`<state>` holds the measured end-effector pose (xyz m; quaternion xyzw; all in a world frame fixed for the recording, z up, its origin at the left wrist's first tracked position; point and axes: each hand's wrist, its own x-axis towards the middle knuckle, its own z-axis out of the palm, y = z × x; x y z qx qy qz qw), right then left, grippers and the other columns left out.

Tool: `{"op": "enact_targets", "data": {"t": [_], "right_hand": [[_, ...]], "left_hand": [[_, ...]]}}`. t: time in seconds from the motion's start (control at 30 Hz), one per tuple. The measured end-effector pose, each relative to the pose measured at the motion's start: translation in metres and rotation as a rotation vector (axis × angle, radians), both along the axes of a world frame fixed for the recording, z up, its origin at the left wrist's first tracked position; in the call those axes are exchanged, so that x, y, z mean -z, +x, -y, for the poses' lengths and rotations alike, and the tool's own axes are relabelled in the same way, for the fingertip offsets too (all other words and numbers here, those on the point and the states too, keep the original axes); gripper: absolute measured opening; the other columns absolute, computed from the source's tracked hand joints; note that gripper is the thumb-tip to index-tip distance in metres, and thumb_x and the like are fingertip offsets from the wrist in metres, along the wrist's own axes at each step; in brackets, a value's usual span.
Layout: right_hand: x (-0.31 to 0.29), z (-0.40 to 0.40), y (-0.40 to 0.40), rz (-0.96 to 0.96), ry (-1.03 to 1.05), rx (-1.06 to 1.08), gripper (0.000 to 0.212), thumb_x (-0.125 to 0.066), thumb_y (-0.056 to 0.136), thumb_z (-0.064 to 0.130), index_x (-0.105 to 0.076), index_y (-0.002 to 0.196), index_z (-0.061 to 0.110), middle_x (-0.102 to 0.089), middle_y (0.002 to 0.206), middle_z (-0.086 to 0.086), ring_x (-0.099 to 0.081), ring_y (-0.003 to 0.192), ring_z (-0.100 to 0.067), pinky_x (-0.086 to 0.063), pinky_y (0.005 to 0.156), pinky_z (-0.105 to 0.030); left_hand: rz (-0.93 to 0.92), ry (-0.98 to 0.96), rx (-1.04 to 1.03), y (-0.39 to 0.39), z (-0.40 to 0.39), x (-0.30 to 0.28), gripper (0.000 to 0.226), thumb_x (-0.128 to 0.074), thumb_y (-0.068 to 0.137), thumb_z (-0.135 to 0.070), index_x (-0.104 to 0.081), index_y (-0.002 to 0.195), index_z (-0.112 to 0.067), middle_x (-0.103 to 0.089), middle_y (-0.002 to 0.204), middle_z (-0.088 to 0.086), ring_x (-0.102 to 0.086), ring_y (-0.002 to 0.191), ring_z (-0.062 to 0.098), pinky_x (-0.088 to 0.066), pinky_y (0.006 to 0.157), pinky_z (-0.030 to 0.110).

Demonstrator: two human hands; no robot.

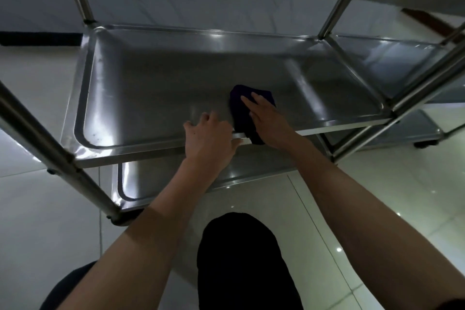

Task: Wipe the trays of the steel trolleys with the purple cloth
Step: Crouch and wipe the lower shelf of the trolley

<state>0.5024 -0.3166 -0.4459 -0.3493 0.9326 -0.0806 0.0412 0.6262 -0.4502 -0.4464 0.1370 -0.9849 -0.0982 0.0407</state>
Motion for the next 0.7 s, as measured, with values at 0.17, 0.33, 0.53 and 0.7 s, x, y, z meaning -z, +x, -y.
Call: {"op": "enact_targets", "data": {"t": [0.17,0.33,0.53,0.7], "right_hand": [[0.0,0.021,0.017,0.019,-0.033,0.038,0.05,-0.03,0.108,0.017,-0.023,0.157,0.023,-0.015,0.165,-0.009,-0.014,0.152,-0.025,-0.021,0.121,-0.043],[0.001,0.028,0.029,0.005,-0.051,0.051,0.049,-0.03,0.108,0.018,-0.027,0.156,0.022,-0.019,0.164,-0.008,-0.018,0.151,-0.024,-0.022,0.12,-0.039],[0.0,0.035,0.04,0.114,-0.124,0.124,0.055,-0.031,0.106,0.046,-0.027,0.156,0.026,-0.013,0.166,-0.002,-0.01,0.152,-0.019,-0.012,0.123,-0.039],[-0.004,0.03,0.031,0.137,-0.06,0.027,0.059,-0.031,0.107,0.042,-0.016,0.159,0.019,-0.007,0.167,-0.005,-0.006,0.153,-0.021,-0.01,0.123,-0.038]], "left_hand": [[-0.042,0.028,0.009,0.007,0.012,0.004,0.047,-0.054,0.093,-0.061,-0.067,0.116,-0.023,-0.055,0.126,0.002,-0.05,0.123,0.024,-0.041,0.095,0.049],[-0.068,0.037,0.019,0.018,0.021,0.008,0.042,-0.056,0.094,-0.055,-0.067,0.118,-0.023,-0.053,0.13,0.003,-0.047,0.127,0.024,-0.038,0.103,0.052],[-0.063,0.052,0.051,0.033,0.029,0.011,0.046,-0.048,0.095,-0.053,-0.06,0.13,-0.027,-0.05,0.137,0.001,-0.04,0.135,0.021,-0.032,0.11,0.052],[-0.075,0.046,0.039,0.038,0.027,0.014,0.05,-0.042,0.092,-0.053,-0.056,0.134,-0.028,-0.051,0.138,-0.003,-0.037,0.138,0.019,-0.03,0.113,0.051]]}}
